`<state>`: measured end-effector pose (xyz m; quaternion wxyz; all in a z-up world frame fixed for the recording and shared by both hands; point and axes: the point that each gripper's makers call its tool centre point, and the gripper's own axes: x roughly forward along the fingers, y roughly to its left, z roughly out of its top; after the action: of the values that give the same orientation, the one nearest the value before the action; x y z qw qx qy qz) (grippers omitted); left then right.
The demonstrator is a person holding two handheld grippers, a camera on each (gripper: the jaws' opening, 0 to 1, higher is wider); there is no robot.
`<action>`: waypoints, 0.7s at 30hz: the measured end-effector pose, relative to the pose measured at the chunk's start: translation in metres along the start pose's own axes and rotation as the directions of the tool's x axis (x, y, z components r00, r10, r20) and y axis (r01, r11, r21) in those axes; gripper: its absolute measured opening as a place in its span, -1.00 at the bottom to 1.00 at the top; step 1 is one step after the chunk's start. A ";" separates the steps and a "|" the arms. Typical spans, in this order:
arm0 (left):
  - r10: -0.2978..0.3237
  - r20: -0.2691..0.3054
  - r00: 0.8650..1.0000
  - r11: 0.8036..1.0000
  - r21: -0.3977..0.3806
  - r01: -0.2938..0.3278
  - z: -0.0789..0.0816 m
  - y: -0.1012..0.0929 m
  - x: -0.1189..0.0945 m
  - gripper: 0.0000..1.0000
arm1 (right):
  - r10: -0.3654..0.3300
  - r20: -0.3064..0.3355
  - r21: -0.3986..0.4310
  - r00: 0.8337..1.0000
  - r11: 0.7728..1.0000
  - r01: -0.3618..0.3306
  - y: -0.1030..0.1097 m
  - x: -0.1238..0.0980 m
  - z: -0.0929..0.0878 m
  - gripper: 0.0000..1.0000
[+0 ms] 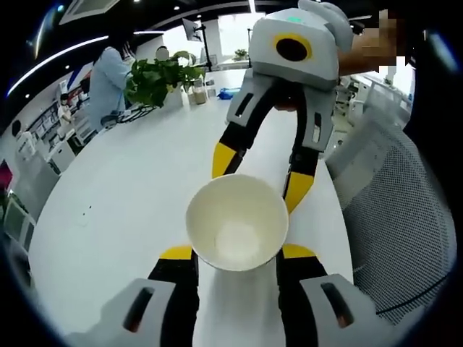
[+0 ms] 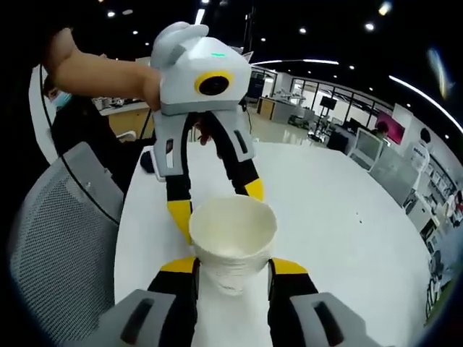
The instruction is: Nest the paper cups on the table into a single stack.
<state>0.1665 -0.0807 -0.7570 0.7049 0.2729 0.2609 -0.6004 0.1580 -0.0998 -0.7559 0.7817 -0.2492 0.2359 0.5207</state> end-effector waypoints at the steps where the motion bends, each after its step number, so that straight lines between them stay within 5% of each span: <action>1: 0.001 -0.001 1.000 1.000 -0.002 -0.001 0.000 0.001 0.000 -0.18 | -0.002 0.002 0.008 1.000 1.000 0.002 -0.003 0.001 0.000 -0.29; 21: 0.019 -0.032 0.999 0.998 -0.055 -0.020 -0.002 0.042 0.010 -0.19 | -0.029 -0.025 0.053 0.999 0.998 0.030 -0.044 0.028 -0.006 -0.32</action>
<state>0.2095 -0.0808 -0.7622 0.7139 0.2650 0.2857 -0.5818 0.2079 -0.0989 -0.7720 0.7929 -0.2378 0.2554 0.4996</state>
